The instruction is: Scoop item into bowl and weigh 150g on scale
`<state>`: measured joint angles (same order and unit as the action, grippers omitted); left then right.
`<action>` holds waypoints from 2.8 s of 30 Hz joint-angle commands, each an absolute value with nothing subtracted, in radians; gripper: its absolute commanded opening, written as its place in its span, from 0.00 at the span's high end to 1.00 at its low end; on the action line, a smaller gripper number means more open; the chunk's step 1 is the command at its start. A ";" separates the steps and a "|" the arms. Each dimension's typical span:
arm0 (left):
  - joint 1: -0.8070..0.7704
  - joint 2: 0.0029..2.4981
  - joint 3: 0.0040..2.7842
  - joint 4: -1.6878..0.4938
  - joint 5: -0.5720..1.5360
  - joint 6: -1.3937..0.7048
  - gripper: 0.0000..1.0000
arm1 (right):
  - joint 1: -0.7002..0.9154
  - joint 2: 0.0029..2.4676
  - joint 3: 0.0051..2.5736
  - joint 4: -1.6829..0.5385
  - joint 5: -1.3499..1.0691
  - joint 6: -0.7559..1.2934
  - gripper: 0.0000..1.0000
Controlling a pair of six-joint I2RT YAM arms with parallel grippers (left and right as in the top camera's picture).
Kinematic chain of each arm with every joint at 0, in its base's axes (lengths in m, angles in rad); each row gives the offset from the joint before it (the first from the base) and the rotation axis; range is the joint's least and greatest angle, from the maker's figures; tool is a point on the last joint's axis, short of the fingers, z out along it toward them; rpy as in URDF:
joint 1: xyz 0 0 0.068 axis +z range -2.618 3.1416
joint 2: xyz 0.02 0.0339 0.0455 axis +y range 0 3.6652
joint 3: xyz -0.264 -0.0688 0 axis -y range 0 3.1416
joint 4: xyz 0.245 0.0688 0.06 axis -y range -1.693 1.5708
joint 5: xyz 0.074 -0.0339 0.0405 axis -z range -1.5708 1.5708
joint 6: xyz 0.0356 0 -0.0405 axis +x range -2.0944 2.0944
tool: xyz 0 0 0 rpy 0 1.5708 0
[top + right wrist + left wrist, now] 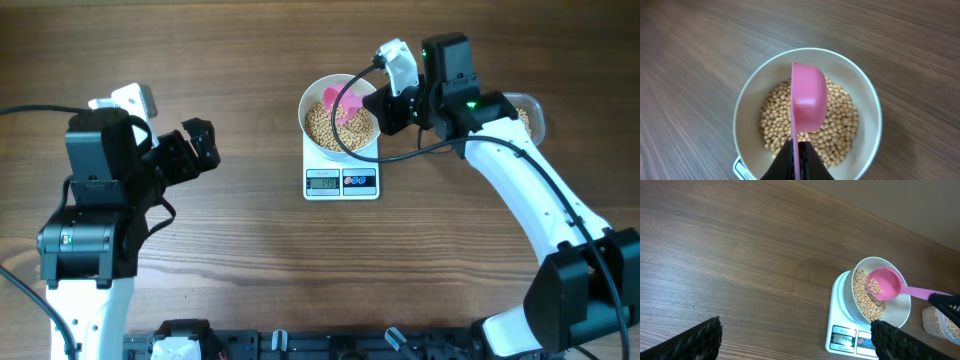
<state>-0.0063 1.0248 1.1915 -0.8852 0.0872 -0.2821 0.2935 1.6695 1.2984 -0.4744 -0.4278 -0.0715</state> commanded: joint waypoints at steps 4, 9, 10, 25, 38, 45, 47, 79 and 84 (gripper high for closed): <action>-0.001 1.029 1.210 -0.884 0.078 -0.269 0.00 | 0.294 1.644 1.304 -0.472 -0.384 -0.023 0.96; -0.001 1.029 1.210 -0.884 0.078 -0.269 0.00 | 0.294 1.644 1.304 -0.470 -0.384 -0.023 0.96; -0.001 1.029 1.210 -0.884 0.078 -0.269 0.00 | 0.294 1.644 1.304 -0.469 -0.385 -0.022 0.96; -0.001 1.029 1.210 -0.884 0.078 -0.269 0.00 | 0.274 1.593 1.304 -0.343 -0.426 0.198 0.96; -0.001 1.029 1.210 -0.884 0.078 -0.269 0.00 | -0.152 1.367 1.304 -0.617 -0.427 0.265 0.96; -0.001 1.029 1.210 -0.884 0.078 -0.269 0.00 | -0.285 1.365 1.304 -0.817 -0.426 0.262 0.96; -0.001 1.029 1.210 -0.884 0.078 -0.269 0.00 | -0.287 1.365 1.303 -0.829 -0.418 0.261 0.96; -0.001 1.029 1.210 -0.884 0.078 -0.269 0.00 | -0.105 1.515 1.301 -0.777 0.113 -0.080 0.96; -0.001 1.029 1.210 -0.884 0.078 -0.269 0.00 | -0.065 1.575 1.301 -0.819 0.219 -0.078 0.96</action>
